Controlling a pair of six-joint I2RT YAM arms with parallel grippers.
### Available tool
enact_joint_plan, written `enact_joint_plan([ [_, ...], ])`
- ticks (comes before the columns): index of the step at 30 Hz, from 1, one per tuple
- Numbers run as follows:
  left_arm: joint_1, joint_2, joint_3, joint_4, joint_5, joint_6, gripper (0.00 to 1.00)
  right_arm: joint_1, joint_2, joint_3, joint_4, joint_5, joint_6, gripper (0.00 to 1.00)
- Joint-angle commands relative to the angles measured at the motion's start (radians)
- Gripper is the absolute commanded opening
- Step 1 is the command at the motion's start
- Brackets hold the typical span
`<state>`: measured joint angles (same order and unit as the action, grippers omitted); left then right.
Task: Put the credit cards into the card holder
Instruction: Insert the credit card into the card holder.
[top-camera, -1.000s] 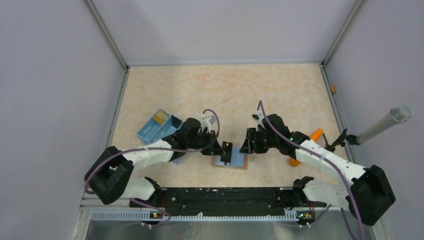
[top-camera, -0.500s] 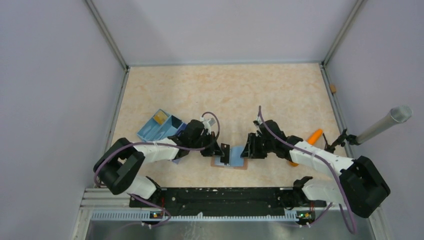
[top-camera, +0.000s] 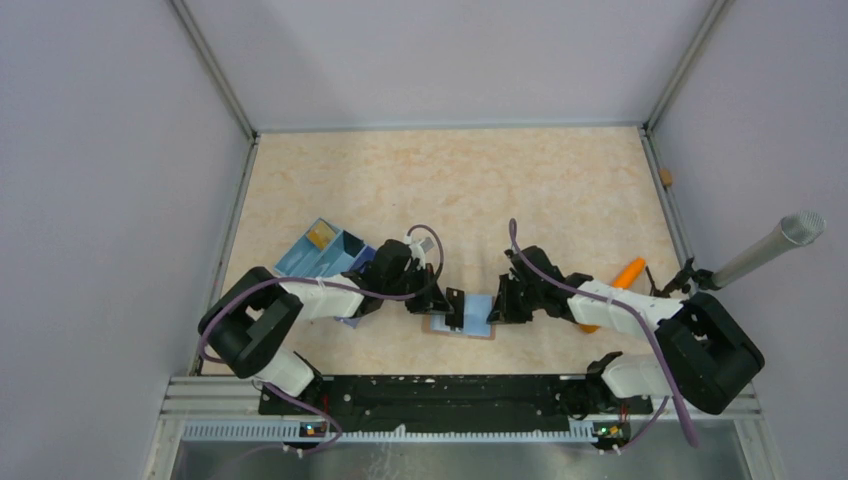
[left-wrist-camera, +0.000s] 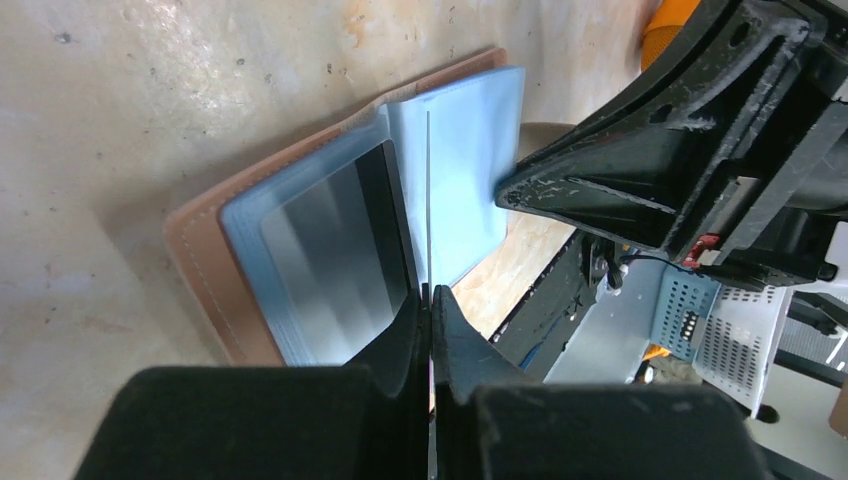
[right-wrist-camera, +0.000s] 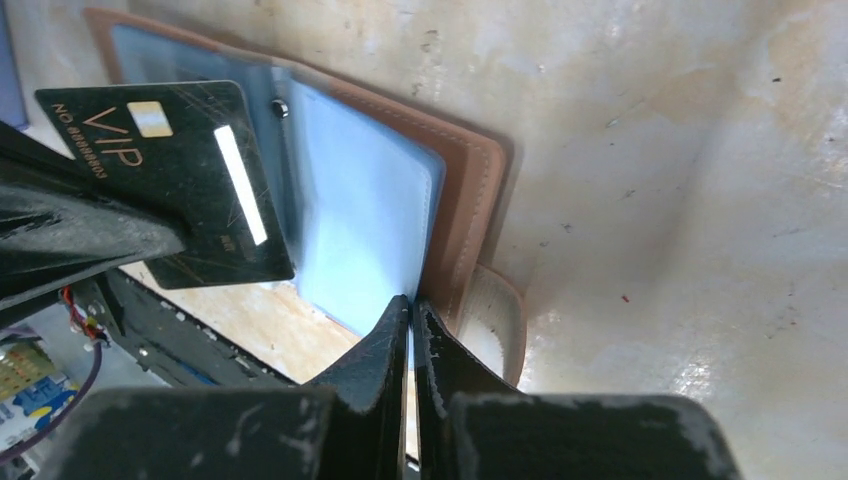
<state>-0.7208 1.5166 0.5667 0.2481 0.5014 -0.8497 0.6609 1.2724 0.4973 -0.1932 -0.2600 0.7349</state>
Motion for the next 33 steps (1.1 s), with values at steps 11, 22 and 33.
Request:
enact_joint_plan([
  [11,-0.002,0.069,-0.006,0.093,0.041,-0.053,0.00,0.014,0.047,-0.005,-0.026,0.096,0.002,0.00],
  [22,-0.002,0.101,-0.002,0.070,0.025,-0.023,0.00,0.027,0.037,0.012,-0.057,0.125,0.000,0.00],
  [33,-0.009,0.154,0.006,0.091,0.051,-0.005,0.00,0.041,0.039,0.023,-0.066,0.134,0.004,0.00],
])
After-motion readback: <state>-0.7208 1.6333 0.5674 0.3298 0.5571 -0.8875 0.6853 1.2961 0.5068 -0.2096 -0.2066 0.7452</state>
